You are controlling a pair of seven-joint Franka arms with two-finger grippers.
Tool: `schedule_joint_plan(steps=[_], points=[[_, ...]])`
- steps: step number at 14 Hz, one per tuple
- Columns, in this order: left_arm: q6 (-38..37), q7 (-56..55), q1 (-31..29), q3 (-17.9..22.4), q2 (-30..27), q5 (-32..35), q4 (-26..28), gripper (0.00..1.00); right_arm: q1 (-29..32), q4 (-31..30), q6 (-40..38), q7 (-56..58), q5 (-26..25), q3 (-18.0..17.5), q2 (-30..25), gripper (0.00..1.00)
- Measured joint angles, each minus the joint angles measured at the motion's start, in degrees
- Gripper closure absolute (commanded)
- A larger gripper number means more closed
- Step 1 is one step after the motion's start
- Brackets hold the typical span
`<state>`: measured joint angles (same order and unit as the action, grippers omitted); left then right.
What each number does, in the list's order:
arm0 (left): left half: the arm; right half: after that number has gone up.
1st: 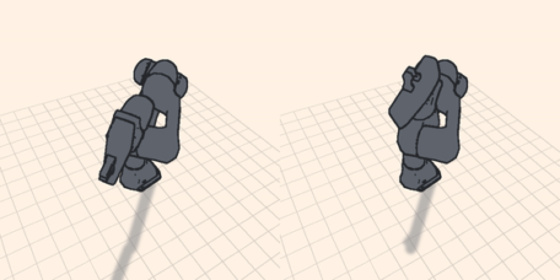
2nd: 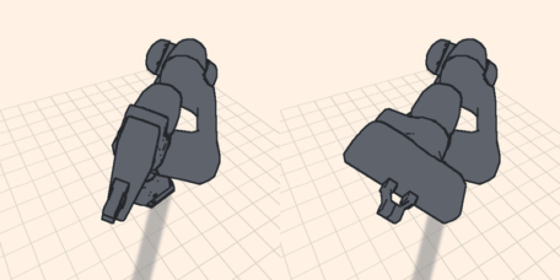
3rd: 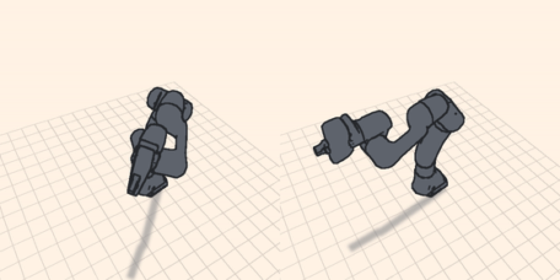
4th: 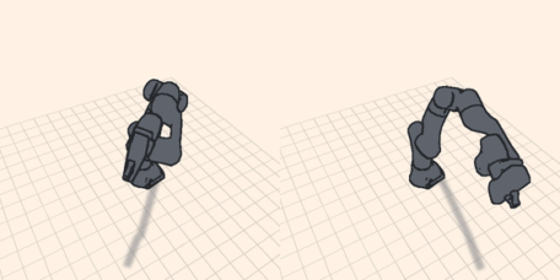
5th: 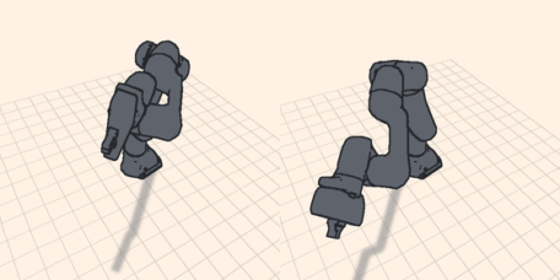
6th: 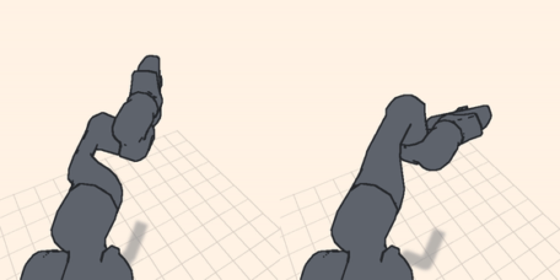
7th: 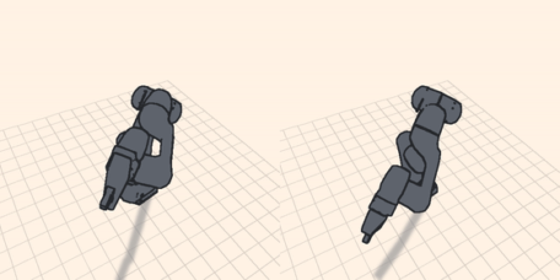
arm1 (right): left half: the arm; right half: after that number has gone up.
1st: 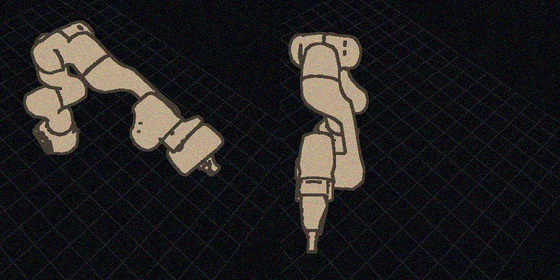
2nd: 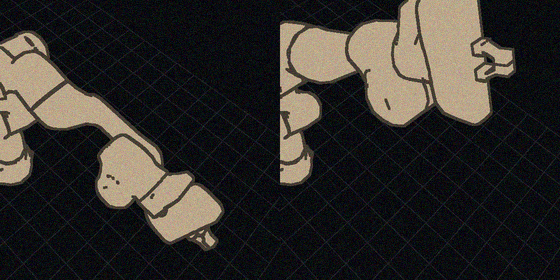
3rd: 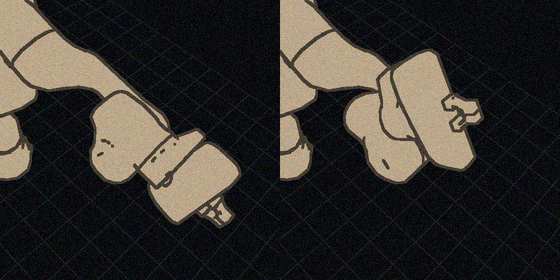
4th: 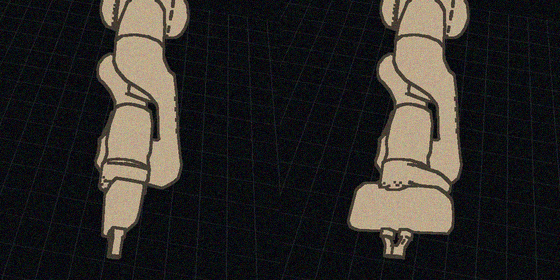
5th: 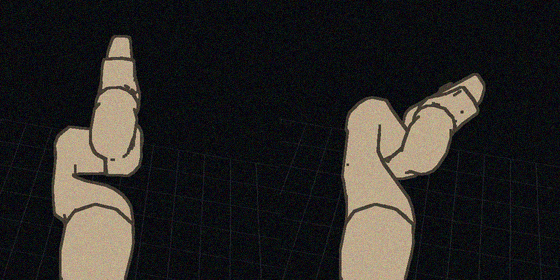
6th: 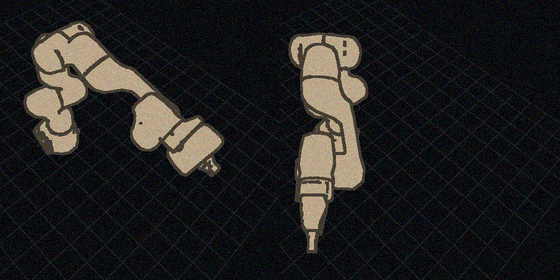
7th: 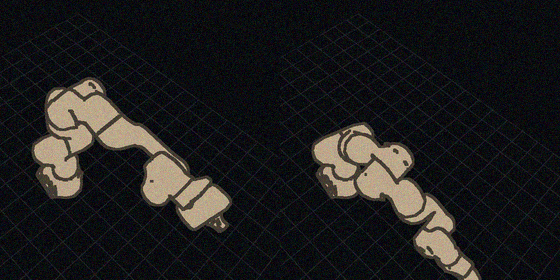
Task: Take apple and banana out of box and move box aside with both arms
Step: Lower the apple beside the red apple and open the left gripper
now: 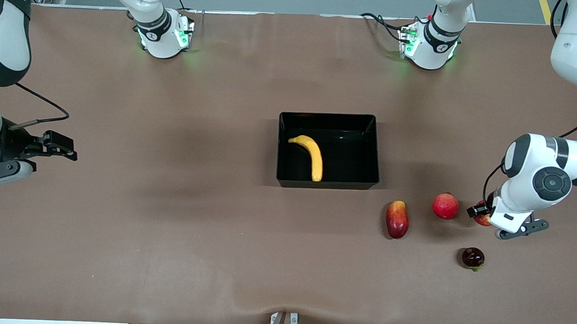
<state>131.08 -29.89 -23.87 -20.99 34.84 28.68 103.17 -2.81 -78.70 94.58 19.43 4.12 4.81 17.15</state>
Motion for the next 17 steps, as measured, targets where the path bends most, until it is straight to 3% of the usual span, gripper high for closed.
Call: schedule_joint_plan(steps=[1, 2, 3, 4, 9, 17], points=[[0.29, 0.98, -0.44, 0.0, 1.24, 0.02, -0.41, 1.0, 0.51, -0.01, -0.01, 0.0, 0.0, 0.02, 0.01, 0.0], [0.39, 1.73, -0.63, 0.0, 2.27, 0.02, -0.96, 0.68, 1.21, -0.04, -0.11, -0.01, 0.0, 0.05, 0.02, 0.0], [0.35, 2.02, -0.64, -0.02, 2.66, 0.04, -1.56, 0.2, 1.94, -0.09, -0.32, -0.25, 0.07, 0.06, 0.03, 0.0], [0.35, 2.18, -0.63, -0.08, 2.76, 0.05, -1.88, 0.0, 2.43, -0.11, -0.62, -1.09, 0.26, 0.07, 0.04, 0.0], [-0.85, 3.94, -0.67, -1.11, 1.8, 0.07, -2.97, 0.0, 0.48, -0.11, -1.53, -6.69, 0.72, -0.74, 0.04, 0.0], [-17.08, 1.32, -0.23, -15.44, -10.5, -6.13, -3.99, 0.0, 1.12, -0.16, -2.64, -6.85, 0.72, -0.34, 0.04, 0.0]])
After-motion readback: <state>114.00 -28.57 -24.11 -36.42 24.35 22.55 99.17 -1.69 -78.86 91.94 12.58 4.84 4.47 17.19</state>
